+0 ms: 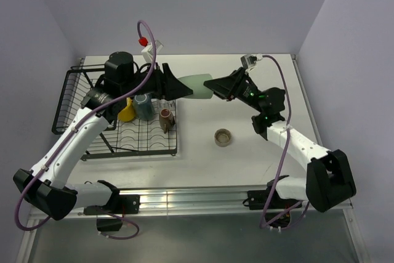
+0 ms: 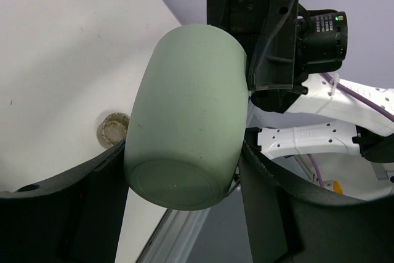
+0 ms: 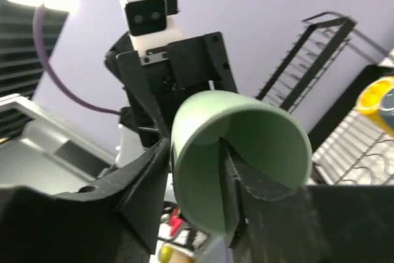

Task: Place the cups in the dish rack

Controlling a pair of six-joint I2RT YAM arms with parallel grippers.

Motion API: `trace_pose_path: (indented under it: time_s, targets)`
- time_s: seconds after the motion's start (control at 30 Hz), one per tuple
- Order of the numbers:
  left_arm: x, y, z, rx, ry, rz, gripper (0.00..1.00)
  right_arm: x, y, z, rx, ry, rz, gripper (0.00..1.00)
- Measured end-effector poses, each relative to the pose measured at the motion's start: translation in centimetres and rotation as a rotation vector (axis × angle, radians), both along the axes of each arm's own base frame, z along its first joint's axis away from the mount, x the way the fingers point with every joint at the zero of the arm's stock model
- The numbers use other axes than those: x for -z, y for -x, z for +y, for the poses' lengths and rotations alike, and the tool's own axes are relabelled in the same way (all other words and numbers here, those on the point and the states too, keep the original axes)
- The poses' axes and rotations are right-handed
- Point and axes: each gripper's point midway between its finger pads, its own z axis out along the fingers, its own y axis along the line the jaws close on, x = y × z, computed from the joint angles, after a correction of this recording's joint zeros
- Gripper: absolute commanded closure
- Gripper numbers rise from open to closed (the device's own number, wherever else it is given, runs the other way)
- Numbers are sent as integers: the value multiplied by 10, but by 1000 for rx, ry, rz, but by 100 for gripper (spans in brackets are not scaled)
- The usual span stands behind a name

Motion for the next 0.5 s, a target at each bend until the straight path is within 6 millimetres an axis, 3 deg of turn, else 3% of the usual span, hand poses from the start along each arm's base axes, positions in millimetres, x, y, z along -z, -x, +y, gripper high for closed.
trace_pose_path:
  time_s: [0.2, 0.37, 0.5]
  targets:
    - [-5, -3, 7, -25, -18, -10, 100, 0, 2, -9, 90, 50, -14, 53]
    - [-2, -10, 23, -90, -81, 2, 100, 16, -8, -20, 180, 107, 42, 52]
    - [-12, -17, 39, -168, -168, -19, 100, 31, -14, -31, 277, 195, 81, 50]
